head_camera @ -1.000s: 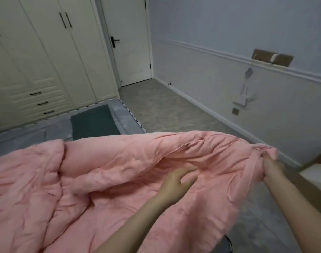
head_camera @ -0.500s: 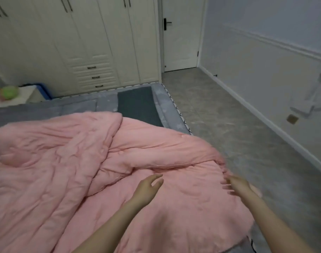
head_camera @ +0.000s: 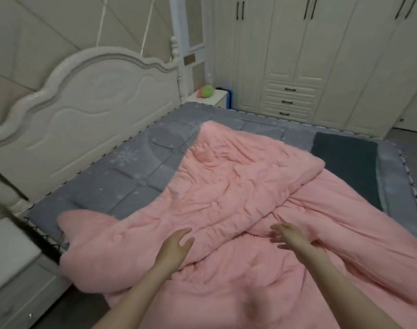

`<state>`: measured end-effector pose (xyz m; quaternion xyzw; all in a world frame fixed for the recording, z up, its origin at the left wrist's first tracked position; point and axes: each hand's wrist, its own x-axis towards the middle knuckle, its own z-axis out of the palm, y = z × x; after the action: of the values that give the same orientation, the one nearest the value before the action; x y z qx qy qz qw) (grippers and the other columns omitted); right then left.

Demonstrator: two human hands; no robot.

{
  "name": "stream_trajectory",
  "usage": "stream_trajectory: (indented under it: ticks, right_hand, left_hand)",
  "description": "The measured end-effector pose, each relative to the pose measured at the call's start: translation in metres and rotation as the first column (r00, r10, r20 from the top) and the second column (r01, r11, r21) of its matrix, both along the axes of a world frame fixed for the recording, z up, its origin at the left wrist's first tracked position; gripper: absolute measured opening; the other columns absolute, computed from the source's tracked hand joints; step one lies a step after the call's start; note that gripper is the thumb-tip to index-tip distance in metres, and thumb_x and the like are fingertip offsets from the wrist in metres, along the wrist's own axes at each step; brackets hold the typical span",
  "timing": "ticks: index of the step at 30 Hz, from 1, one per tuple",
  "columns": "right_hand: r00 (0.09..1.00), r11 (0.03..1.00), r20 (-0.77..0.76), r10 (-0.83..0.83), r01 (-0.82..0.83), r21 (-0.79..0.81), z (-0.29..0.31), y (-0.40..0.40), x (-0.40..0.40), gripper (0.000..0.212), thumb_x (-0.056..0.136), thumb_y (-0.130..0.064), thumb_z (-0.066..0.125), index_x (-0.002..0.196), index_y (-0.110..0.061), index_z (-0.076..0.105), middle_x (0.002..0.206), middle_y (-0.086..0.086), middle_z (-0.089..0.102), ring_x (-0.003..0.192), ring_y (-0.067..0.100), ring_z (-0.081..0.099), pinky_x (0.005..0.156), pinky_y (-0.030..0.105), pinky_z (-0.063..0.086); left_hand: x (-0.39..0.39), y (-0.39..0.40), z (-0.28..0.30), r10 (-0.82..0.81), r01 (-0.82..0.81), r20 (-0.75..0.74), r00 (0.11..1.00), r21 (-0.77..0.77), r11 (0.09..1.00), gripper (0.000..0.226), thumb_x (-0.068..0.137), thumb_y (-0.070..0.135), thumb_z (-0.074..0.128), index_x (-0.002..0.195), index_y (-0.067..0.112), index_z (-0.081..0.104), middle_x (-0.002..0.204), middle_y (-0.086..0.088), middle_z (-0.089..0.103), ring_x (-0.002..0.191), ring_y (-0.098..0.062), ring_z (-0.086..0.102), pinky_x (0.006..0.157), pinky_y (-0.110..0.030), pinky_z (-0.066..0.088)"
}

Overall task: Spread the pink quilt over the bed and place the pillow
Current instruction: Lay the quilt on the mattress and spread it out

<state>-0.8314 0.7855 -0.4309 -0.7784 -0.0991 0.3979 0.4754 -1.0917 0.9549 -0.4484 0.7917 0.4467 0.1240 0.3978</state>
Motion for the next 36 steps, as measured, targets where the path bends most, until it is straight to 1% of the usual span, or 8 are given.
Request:
stream_trajectory:
  ticks: [12, 20, 23, 27, 29, 32, 34, 36]
  right_hand:
    - [0.989, 0.994, -0.128, 0.068, -0.078, -0.080, -0.054, 0.218, -0.161, 0.018, 0.095, -0.020, 0.049, 0.107, -0.007, 0.050, 0.096, 0.013, 0.056, 0.084, 0.027, 0.056, 0.066, 0.032, 0.042]
    - [0.955, 0.990, -0.289, -0.061, 0.020, -0.141, -0.111, 0.273, -0.167, 0.019, 0.093, -0.018, 0.052, 0.109, -0.007, 0.052, 0.097, 0.013, 0.054, 0.098, 0.031, 0.053, 0.083, 0.040, 0.041]
    - [0.971, 0.975, -0.219, -0.101, 0.053, -0.214, -0.140, 0.288, -0.154, 0.035, 0.090, -0.023, 0.055, 0.119, -0.004, 0.052, 0.111, 0.015, 0.053, 0.103, 0.032, 0.053, 0.087, 0.039, 0.044]
    - [0.963, 0.924, -0.146, -0.226, 0.164, -0.345, -0.168, 0.280, -0.137, 0.054, 0.090, -0.017, 0.056, 0.137, 0.000, 0.035, 0.134, 0.021, 0.046, 0.113, 0.036, 0.049, 0.098, 0.042, 0.040]
    - [0.939, 0.882, -0.137, -0.315, 0.236, -0.408, -0.186, 0.271, -0.129, 0.067, 0.087, -0.016, 0.061, 0.142, 0.001, 0.026, 0.141, 0.023, 0.038, 0.124, 0.040, 0.043, 0.101, 0.044, 0.038]
    - [0.909, 0.836, -0.175, -0.379, 0.255, -0.486, -0.217, 0.262, -0.119, 0.081, 0.079, -0.024, 0.071, 0.140, 0.003, 0.025, 0.139, 0.026, 0.039, 0.123, 0.043, 0.043, 0.102, 0.052, 0.039]
    - [0.877, 0.828, -0.232, -0.421, 0.267, -0.494, -0.229, 0.264, -0.115, 0.087, 0.077, -0.026, 0.074, 0.140, 0.002, 0.021, 0.139, 0.024, 0.039, 0.122, 0.040, 0.043, 0.100, 0.050, 0.039]
    - [0.855, 0.810, -0.253, -0.453, 0.277, -0.517, -0.239, 0.267, -0.110, 0.092, 0.075, -0.027, 0.076, 0.140, 0.003, 0.020, 0.138, 0.023, 0.041, 0.117, 0.035, 0.046, 0.095, 0.048, 0.039]
  left_hand:
    - [-0.210, 0.169, -0.031, 0.135, -0.129, -0.161, 0.978, 0.044, 0.991, 0.045, 0.078, 0.035, 0.071, 0.121, 0.025, 0.060, 0.133, 0.006, 0.053, 0.125, -0.011, 0.047, 0.102, -0.019, 0.030]
    - [-0.200, 0.218, -0.077, -0.071, 0.130, -0.368, 0.927, 0.139, 0.982, 0.076, 0.064, 0.069, 0.057, 0.132, 0.038, 0.046, 0.147, 0.016, 0.034, 0.136, -0.007, 0.028, 0.109, -0.020, 0.021]
    - [-0.177, 0.229, -0.096, -0.192, 0.262, -0.390, 0.901, 0.135, 0.956, 0.085, 0.058, 0.073, 0.053, 0.135, 0.038, 0.042, 0.148, 0.016, 0.029, 0.140, -0.007, 0.022, 0.111, -0.019, 0.011]
    - [-0.131, 0.233, -0.115, -0.395, 0.482, -0.461, 0.795, 0.083, 0.872, 0.082, 0.041, 0.085, 0.046, 0.109, 0.044, 0.063, 0.125, 0.018, 0.058, 0.117, -0.005, 0.055, 0.103, -0.018, 0.016]
    - [-0.110, 0.235, -0.133, -0.418, 0.483, -0.465, 0.780, 0.023, 0.875, 0.084, 0.040, 0.085, 0.049, 0.112, 0.043, 0.063, 0.129, 0.017, 0.056, 0.122, -0.006, 0.051, 0.105, -0.018, 0.013]
    - [-0.095, 0.237, -0.171, -0.435, 0.461, -0.537, 0.723, -0.094, 0.882, 0.113, 0.039, 0.081, 0.058, 0.141, 0.036, 0.034, 0.155, 0.007, 0.020, 0.144, -0.013, 0.013, 0.115, -0.031, 0.001]
    - [-0.089, 0.238, -0.183, -0.509, 0.485, -0.634, 0.582, -0.232, 0.843, 0.143, 0.025, 0.083, 0.058, 0.148, 0.033, 0.005, 0.158, 0.001, -0.006, 0.145, -0.019, -0.007, 0.116, -0.041, -0.002]
    - [-0.092, 0.237, -0.198, -0.564, 0.528, -0.648, 0.512, -0.281, 0.802, 0.147, 0.026, 0.081, 0.057, 0.144, 0.036, -0.018, 0.149, 0.002, -0.027, 0.140, -0.022, -0.024, 0.114, -0.047, -0.006]
